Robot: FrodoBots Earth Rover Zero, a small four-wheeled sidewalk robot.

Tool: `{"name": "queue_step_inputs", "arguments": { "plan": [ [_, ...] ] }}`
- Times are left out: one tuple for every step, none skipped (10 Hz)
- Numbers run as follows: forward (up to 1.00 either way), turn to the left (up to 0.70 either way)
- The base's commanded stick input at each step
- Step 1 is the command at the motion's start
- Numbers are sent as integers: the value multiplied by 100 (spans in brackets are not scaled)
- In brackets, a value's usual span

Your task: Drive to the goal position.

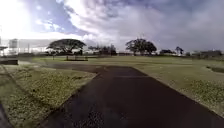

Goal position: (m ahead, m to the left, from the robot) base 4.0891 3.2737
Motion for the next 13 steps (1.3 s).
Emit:
{"name": "queue_step_inputs", "arguments": {
  "plan": [
    [70,0],
    [70,0],
    [70,0],
    [70,0],
    [70,0],
    [70,0],
    [70,0],
    [70,0],
    [70,0],
    [70,0],
    [70,0],
    [70,0],
    [70,0]
  ]
}}
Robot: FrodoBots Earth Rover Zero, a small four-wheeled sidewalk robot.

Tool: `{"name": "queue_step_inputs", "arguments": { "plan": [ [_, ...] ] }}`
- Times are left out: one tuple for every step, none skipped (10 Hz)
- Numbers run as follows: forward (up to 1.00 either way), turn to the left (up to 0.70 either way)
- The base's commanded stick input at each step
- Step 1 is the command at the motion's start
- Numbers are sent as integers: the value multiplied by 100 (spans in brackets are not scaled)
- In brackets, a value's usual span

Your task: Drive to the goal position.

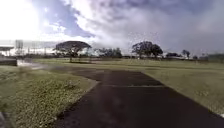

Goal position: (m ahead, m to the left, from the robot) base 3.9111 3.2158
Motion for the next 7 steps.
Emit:
{"name": "queue_step_inputs", "arguments": {
  "plan": [
    [70,0],
    [70,0],
    [70,0],
    [70,0],
    [70,0],
    [70,0],
    [70,0]
  ]
}}
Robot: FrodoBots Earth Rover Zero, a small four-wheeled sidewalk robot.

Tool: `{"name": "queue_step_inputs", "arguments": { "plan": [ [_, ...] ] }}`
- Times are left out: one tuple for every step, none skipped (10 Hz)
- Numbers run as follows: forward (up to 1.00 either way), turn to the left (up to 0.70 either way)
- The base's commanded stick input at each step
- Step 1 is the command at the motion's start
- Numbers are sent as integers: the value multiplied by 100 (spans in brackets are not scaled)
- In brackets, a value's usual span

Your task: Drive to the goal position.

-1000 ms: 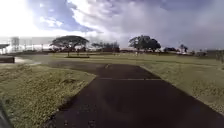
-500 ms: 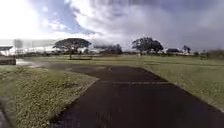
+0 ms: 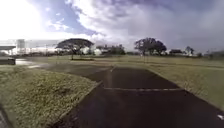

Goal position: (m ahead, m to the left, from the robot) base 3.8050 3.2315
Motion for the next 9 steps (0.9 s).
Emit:
{"name": "queue_step_inputs", "arguments": {
  "plan": [
    [70,0],
    [70,0],
    [70,0],
    [70,0],
    [70,0],
    [70,0],
    [70,0],
    [70,0],
    [70,0]
  ]
}}
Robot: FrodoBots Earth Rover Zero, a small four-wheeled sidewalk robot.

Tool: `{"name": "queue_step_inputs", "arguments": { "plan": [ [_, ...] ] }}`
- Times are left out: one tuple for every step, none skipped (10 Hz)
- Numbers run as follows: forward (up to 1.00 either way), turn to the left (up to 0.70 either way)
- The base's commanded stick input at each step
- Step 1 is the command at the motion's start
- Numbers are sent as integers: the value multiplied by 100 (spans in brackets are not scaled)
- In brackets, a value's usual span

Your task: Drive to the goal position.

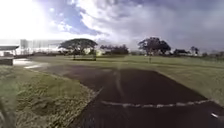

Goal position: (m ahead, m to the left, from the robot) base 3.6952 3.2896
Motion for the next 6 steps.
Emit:
{"name": "queue_step_inputs", "arguments": {
  "plan": [
    [70,0],
    [70,0],
    [70,0],
    [70,0],
    [70,0],
    [70,0]
  ]
}}
